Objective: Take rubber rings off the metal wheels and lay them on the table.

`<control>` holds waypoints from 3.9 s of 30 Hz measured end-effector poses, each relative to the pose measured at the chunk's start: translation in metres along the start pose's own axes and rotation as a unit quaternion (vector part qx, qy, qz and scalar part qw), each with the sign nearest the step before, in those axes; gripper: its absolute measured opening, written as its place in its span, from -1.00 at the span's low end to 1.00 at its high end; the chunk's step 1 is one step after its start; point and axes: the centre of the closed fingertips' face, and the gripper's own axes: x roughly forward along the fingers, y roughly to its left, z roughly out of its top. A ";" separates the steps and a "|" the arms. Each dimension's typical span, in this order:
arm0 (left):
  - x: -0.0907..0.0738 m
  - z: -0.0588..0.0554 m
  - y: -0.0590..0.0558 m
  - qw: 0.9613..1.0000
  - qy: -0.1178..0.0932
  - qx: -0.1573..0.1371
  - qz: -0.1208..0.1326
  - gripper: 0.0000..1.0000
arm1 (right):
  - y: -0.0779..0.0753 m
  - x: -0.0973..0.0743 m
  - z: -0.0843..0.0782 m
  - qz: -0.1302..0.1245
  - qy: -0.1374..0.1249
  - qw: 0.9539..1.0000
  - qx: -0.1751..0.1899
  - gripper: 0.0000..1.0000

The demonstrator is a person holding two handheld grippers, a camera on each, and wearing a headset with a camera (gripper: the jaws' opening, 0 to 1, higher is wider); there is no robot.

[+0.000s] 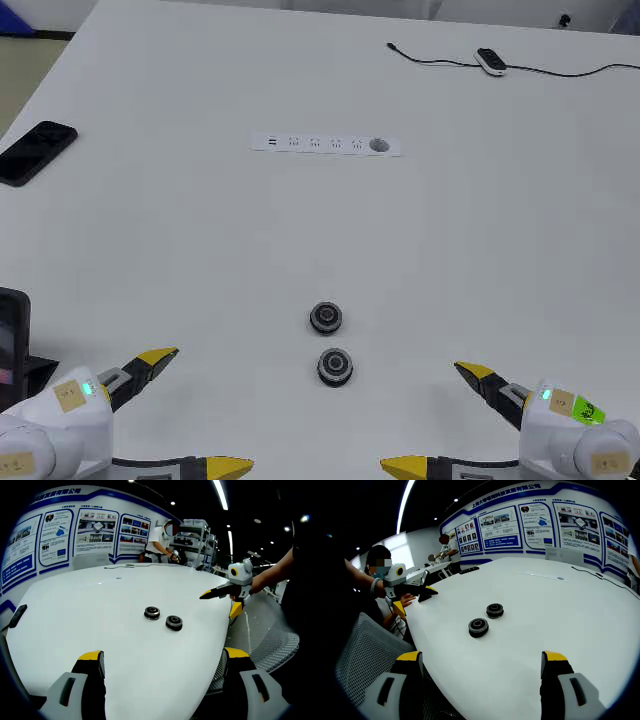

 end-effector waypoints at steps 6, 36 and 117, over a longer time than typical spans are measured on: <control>-0.002 -0.003 0.001 1.000 0.004 -0.001 0.003 1.00 | 0.002 0.000 -0.002 0.003 0.004 1.000 0.000 0.99; 0.005 -0.005 0.003 1.000 0.016 -0.001 0.000 0.86 | 0.001 0.010 0.002 0.005 0.007 1.000 0.021 0.98; 0.115 0.029 -0.030 0.986 0.087 0.092 -0.110 -0.41 | 0.032 0.070 0.021 0.094 0.000 0.983 0.157 0.32</control>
